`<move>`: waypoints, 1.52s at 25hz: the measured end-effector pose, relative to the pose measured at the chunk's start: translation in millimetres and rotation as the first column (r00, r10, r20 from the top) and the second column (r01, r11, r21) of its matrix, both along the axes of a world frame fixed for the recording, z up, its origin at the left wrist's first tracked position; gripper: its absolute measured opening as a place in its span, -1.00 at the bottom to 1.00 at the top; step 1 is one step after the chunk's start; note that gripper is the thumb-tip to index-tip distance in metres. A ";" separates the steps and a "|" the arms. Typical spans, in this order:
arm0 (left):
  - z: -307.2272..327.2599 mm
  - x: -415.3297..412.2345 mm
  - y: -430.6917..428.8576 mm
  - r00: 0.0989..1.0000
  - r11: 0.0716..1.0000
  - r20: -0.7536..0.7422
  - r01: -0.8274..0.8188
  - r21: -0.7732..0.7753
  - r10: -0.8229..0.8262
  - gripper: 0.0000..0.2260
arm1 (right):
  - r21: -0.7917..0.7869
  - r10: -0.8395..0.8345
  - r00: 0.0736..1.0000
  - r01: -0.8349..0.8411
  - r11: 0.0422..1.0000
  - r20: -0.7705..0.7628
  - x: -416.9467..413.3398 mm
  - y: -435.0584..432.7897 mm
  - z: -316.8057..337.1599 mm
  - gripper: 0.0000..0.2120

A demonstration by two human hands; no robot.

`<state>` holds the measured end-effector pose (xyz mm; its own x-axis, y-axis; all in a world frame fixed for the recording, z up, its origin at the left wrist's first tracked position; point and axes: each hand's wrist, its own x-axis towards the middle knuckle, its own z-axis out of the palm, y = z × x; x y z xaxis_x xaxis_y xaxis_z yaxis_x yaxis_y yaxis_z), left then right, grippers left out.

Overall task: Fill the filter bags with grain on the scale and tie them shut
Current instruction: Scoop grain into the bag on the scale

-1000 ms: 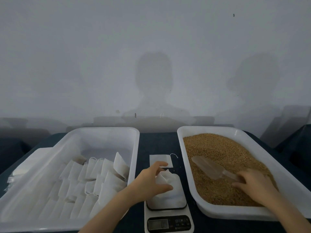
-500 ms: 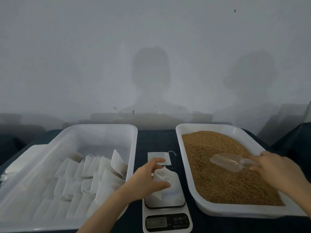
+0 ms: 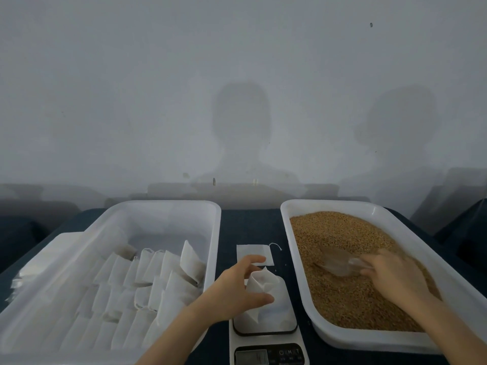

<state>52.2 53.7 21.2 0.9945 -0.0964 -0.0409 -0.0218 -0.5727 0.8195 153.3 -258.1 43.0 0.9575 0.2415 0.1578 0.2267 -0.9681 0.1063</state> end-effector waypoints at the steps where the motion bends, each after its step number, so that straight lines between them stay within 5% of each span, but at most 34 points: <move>1: -0.2 -0.1 0.0 1.000 1.000 0.000 -0.001 0.000 0.001 -0.39 | 0.041 0.000 1.000 0.001 0.999 -0.020 0.2 -2.0 -2.8 -0.72; 6: 0.5 -0.3 -0.8 1.000 1.000 0.003 0.004 0.015 -0.004 -0.39 | 0.312 0.000 0.993 0.038 0.949 -0.121 -3.0 -22.0 -6.3 -0.76; 13: 3.5 -2.0 -1.3 1.000 1.000 0.011 0.012 0.012 -0.012 -0.39 | 0.466 0.042 0.984 0.045 0.884 -0.176 -3.1 -42.3 -9.0 -0.76; 38: -8.3 3.5 1.1 0.999 1.000 0.047 0.011 0.008 -0.011 -0.37 | 0.374 0.382 0.913 -0.308 0.875 -0.143 -62.5 17.2 76.3 -0.64</move>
